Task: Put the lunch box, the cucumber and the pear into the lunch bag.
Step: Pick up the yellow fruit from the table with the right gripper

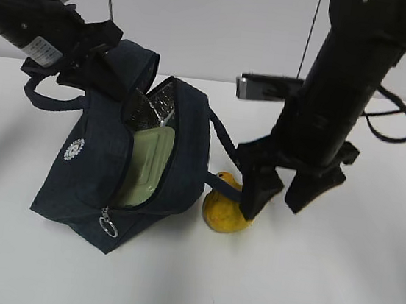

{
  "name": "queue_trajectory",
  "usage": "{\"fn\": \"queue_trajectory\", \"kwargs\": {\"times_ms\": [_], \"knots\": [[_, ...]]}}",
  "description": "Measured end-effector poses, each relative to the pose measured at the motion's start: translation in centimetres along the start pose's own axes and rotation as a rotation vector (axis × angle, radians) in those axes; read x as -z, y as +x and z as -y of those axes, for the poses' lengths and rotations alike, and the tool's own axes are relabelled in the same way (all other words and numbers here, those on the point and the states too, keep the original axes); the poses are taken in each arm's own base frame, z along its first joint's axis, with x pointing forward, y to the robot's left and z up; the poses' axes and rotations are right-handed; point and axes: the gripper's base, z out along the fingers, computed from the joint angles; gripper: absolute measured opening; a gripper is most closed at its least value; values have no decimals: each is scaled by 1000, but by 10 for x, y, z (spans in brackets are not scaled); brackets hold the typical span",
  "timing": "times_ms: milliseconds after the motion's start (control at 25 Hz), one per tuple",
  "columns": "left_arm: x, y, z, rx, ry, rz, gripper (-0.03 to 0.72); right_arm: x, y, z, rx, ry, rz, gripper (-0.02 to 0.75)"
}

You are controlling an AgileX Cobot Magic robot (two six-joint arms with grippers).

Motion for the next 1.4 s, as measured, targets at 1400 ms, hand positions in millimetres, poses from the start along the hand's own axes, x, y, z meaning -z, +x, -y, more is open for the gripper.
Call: {"fn": "queue_trajectory", "kwargs": {"times_ms": [1400], "knots": [[0, 3, 1, -1, 14, -31, -1, -74, 6, -22, 106, -261, 395, 551]]}}
